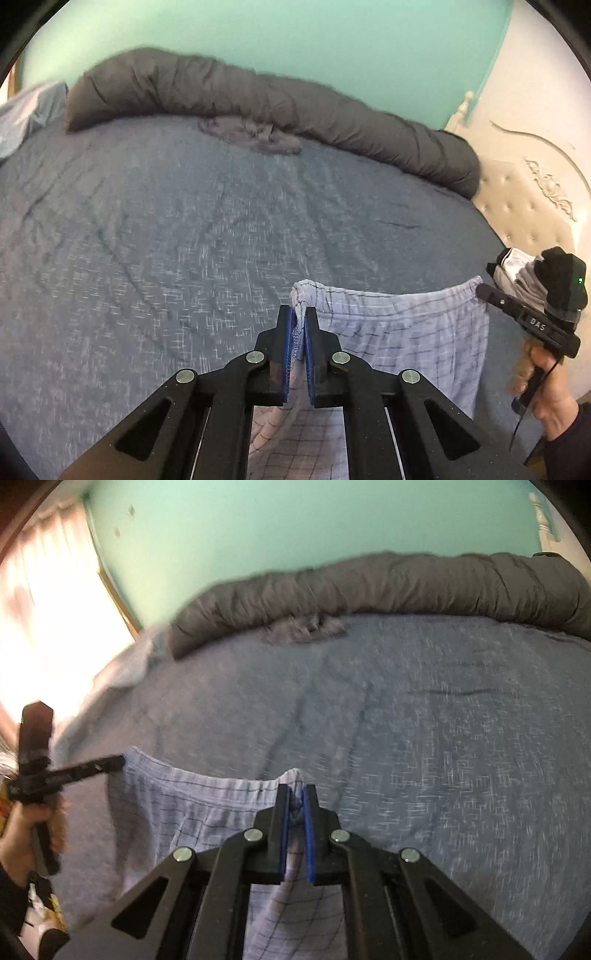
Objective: Fold clothes
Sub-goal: 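Lift the waistband with both grippers and lay the shorts flat, then open both, then grasp the shorts' edge with the right gripper while the left gripper grasps the hem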
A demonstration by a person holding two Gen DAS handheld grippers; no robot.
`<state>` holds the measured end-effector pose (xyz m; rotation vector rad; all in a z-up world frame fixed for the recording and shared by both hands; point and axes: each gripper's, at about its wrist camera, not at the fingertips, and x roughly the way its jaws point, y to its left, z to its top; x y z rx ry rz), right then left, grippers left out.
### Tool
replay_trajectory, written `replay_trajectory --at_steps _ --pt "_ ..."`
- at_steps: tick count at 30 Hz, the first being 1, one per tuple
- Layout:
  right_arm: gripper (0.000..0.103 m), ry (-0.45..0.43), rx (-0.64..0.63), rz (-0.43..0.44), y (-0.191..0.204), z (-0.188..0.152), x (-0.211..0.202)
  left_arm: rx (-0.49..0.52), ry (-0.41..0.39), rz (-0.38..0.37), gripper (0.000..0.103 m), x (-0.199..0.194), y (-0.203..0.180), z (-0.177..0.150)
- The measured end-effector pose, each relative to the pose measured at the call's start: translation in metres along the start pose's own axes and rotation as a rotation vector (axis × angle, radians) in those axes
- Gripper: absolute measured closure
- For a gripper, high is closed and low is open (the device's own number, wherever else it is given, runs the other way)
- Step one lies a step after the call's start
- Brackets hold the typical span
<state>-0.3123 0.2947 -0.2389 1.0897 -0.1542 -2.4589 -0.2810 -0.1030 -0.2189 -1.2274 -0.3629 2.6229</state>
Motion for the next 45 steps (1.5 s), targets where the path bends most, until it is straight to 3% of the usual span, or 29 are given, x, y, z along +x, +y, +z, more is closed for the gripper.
replay_trajectory --at_steps 5,9,13,20,22,27,33,37,45 --pt "0.096 0.059 -0.011 -0.082 -0.015 0.004 0.038 -0.016 0.056 0.016 0.097 0.043 0.019 0.008" --pt "0.096 0.050 -0.006 -0.124 -0.021 0.008 0.049 -0.025 0.077 0.017 0.096 0.066 0.030 0.011" --pt "0.096 0.062 -0.013 -0.143 -0.022 0.015 0.059 -0.091 0.063 0.008 0.097 0.073 0.043 0.020" --pt "0.094 0.133 0.032 -0.142 -0.031 0.002 0.059 -0.100 0.104 -0.024 0.096 0.063 0.057 0.018" --pt "0.087 0.134 0.055 -0.155 -0.038 -0.005 0.044 -0.101 0.118 -0.028 0.095 0.052 0.066 0.008" --pt "0.070 0.151 0.186 -0.081 -0.063 -0.040 -0.001 -0.096 0.178 -0.023 0.088 0.028 0.082 -0.035" --pt "0.069 0.231 0.248 -0.008 -0.066 -0.096 -0.045 -0.144 0.195 -0.034 0.087 0.005 0.099 -0.086" --pt "0.069 0.307 0.198 0.006 -0.049 -0.122 -0.057 -0.175 0.216 -0.039 0.087 -0.005 0.111 -0.112" --pt "0.069 0.342 0.260 0.022 -0.048 -0.139 -0.047 -0.201 0.233 -0.046 0.088 -0.014 0.115 -0.137"
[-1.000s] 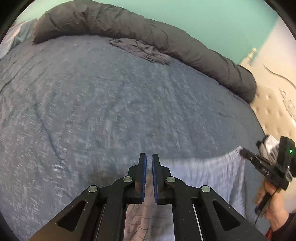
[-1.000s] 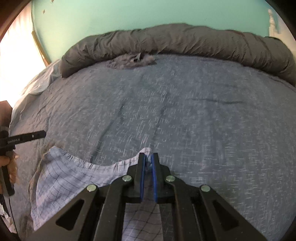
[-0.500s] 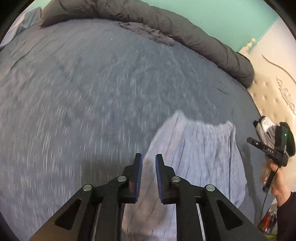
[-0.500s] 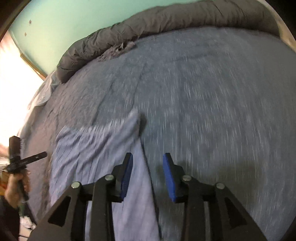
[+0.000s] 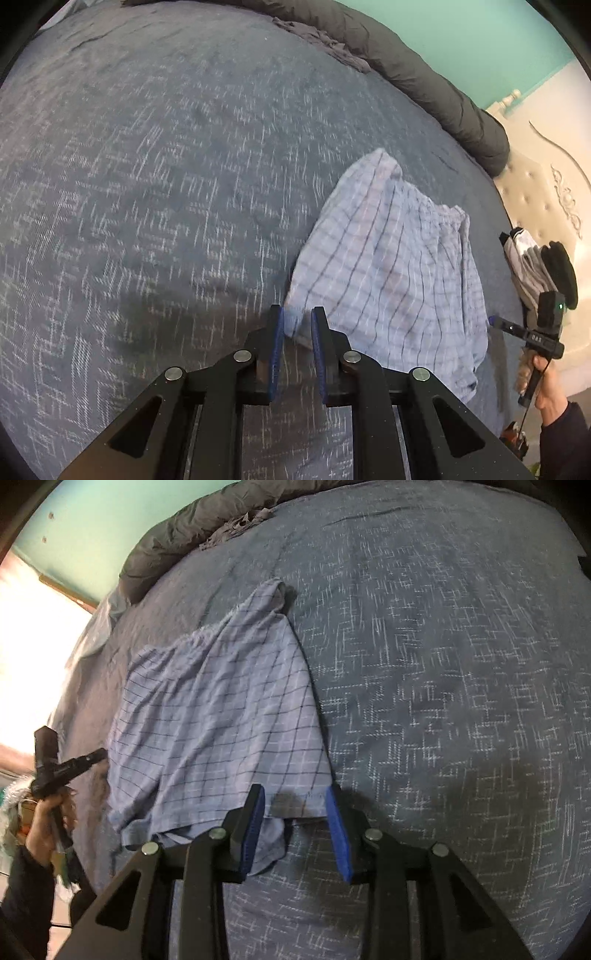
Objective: Fold clothes
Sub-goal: 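Grasp the shorts' edge with the right gripper while the left gripper grasps the hem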
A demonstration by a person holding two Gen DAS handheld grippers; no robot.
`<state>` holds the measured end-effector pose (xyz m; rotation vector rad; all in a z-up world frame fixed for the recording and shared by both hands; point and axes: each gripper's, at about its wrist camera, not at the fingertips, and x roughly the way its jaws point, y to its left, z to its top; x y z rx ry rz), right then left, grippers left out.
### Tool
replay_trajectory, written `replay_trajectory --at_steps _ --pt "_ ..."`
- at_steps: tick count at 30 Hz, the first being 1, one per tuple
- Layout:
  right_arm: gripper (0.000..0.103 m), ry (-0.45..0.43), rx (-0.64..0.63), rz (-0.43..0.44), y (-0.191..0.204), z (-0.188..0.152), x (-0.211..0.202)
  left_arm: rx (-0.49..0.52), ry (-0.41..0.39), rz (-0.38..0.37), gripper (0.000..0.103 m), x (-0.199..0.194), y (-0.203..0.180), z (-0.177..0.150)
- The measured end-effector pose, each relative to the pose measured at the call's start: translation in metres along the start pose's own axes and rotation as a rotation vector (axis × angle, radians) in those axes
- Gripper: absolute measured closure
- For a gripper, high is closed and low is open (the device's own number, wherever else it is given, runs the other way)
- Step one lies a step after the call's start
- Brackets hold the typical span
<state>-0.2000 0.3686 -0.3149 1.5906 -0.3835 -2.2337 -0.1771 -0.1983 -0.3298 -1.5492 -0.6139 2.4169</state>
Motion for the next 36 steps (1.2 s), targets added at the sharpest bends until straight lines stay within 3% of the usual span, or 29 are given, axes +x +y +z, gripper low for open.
replay_trajectory --at_steps 3,4,5,8,16,19,22,23,26,28,31,32,33,34,36 --pt "0.072 0.004 0.007 0.010 0.000 -0.002 0.004 0.003 -0.001 0.001 0.088 0.000 0.000 -0.003" --pt "0.077 0.002 0.006 0.014 0.001 -0.003 0.004 0.006 -0.001 0.000 0.088 0.000 0.000 -0.003" --pt "0.088 0.000 0.005 0.017 0.001 -0.004 0.005 0.009 -0.001 -0.001 0.090 0.001 -0.001 -0.004" --pt "0.098 -0.010 -0.014 -0.005 0.003 -0.003 0.002 0.031 -0.002 0.004 0.101 0.001 -0.006 -0.002" --pt "0.102 -0.100 -0.014 -0.007 -0.004 0.008 -0.030 0.038 -0.040 -0.009 0.101 -0.021 -0.005 0.003" --pt "0.102 -0.063 -0.021 -0.012 -0.004 0.012 -0.026 0.032 -0.066 -0.015 0.101 -0.037 -0.003 0.006" --pt "0.100 -0.017 -0.031 -0.042 -0.001 0.011 -0.016 0.035 -0.082 -0.011 0.101 -0.051 -0.004 0.011" --pt "0.095 -0.014 -0.028 -0.046 -0.001 0.010 -0.013 0.034 -0.087 -0.016 0.101 -0.056 -0.005 0.011" --pt "0.066 -0.013 -0.003 -0.024 -0.001 0.009 -0.005 0.048 -0.097 -0.016 0.101 -0.062 -0.010 0.015" --pt "0.066 -0.009 0.023 0.009 -0.001 0.011 0.001 0.051 -0.101 -0.020 0.101 -0.061 -0.017 0.018" --pt "0.066 0.016 0.018 -0.008 0.002 0.012 0.012 0.051 -0.108 -0.014 0.101 -0.058 -0.027 0.024" --pt "0.069 0.014 0.012 -0.008 0.005 0.013 0.014 0.051 -0.109 -0.013 0.101 -0.059 -0.028 0.025" --pt "0.086 0.011 0.006 -0.007 0.009 0.014 0.015 0.051 -0.110 -0.011 0.101 -0.059 -0.028 0.025" --pt "0.096 0.008 -0.006 -0.011 0.011 0.015 0.014 0.052 -0.111 -0.008 0.101 -0.058 -0.028 0.025" --pt "0.099 -0.005 -0.021 -0.015 0.014 0.016 0.009 0.054 -0.110 -0.004 0.101 -0.062 -0.027 0.025"
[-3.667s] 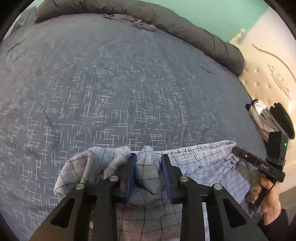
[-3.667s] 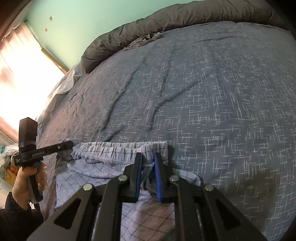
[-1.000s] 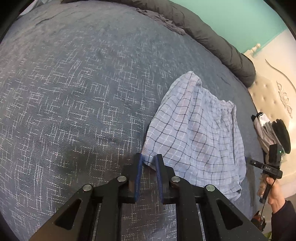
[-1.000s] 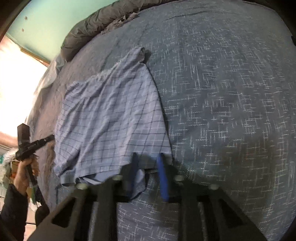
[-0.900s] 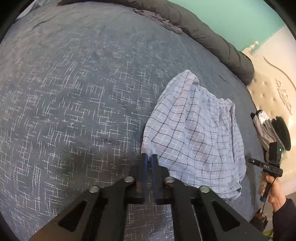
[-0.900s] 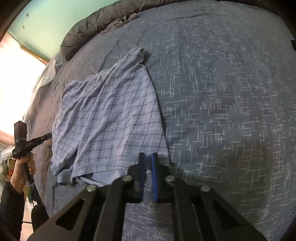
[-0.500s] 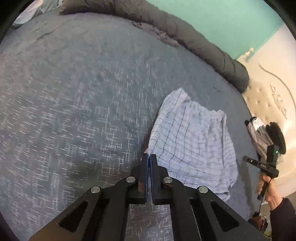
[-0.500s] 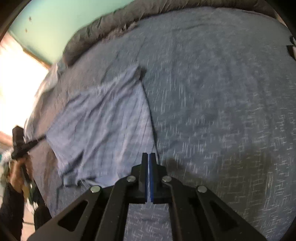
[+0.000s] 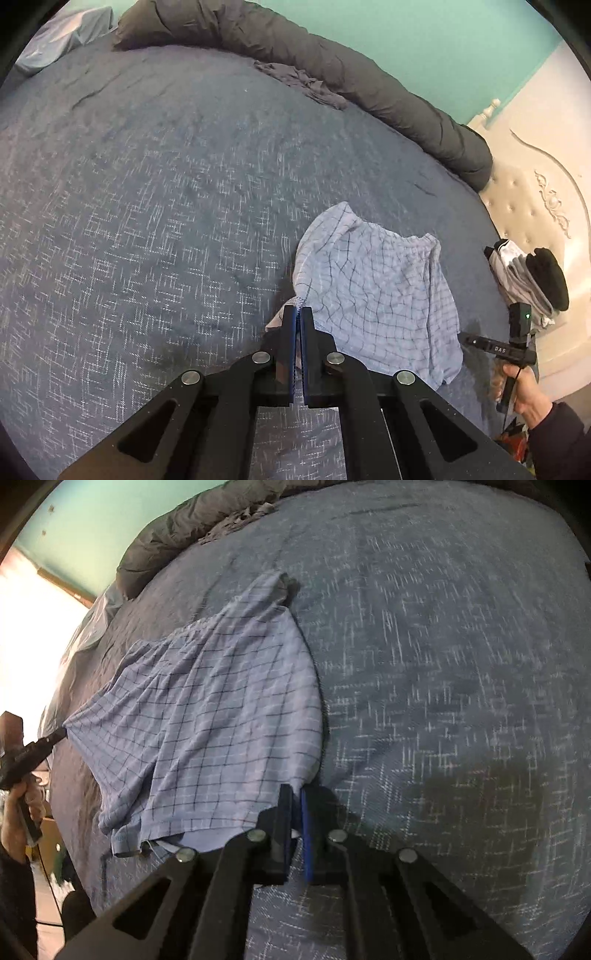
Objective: Fold clothes
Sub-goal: 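Grasp the shorts' edge with the right gripper while the left gripper grasps the hem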
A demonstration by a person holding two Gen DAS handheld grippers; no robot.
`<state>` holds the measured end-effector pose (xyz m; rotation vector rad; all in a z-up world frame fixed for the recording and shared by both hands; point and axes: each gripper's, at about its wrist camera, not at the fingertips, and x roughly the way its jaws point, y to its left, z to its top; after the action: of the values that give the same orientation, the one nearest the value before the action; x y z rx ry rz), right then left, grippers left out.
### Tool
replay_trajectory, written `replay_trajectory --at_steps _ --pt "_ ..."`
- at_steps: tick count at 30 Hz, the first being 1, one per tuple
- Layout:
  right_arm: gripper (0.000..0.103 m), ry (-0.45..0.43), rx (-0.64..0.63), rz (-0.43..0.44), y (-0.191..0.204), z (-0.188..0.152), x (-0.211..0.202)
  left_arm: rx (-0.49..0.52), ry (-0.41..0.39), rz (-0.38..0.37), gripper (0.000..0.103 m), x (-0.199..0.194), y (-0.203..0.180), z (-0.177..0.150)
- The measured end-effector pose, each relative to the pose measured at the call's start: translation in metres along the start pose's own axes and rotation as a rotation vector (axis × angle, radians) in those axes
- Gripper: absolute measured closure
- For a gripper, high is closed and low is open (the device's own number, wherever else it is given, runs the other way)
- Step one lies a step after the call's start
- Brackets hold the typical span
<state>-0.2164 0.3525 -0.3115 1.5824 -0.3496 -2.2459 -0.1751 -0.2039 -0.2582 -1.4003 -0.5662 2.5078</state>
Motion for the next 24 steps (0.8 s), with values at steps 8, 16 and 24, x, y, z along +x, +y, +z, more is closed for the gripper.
replay_trajectory --at_steps 8,16,24 --pt "0.100 -0.093 0.033 -0.012 -0.025 0.018 -0.045 -0.006 0.000 0.020 0.101 -0.007 0.001 0.004" --pt "0.100 -0.068 0.094 -0.075 -0.069 0.006 -0.063 -0.054 0.056 0.049 0.101 0.019 0.010 0.004" --pt "0.099 -0.085 0.120 -0.109 -0.066 0.008 -0.045 -0.128 0.100 0.066 0.101 0.049 0.029 -0.003"
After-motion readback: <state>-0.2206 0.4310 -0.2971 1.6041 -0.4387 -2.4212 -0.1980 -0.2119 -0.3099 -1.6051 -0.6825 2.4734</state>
